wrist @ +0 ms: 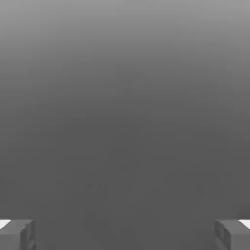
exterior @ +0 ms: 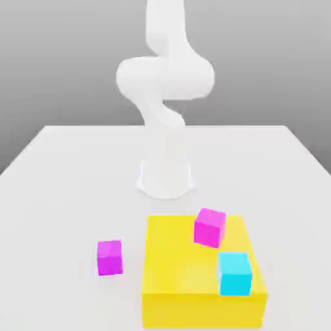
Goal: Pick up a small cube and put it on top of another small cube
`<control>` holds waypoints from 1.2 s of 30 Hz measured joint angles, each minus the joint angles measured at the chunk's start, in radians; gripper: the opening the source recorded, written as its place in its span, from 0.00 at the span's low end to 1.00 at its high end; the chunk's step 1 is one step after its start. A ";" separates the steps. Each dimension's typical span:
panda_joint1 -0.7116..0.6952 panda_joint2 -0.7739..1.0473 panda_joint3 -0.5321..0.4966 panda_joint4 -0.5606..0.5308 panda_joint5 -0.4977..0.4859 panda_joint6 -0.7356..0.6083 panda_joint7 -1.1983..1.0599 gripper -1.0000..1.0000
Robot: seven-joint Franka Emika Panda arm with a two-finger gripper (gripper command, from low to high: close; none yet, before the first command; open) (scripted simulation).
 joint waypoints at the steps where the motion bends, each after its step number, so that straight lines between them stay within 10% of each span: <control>1: -0.014 0.039 -0.001 0.009 -0.004 0.007 0.017 0.50; 36: -0.375 1.316 -0.130 0.290 0.153 0.276 0.332 0.50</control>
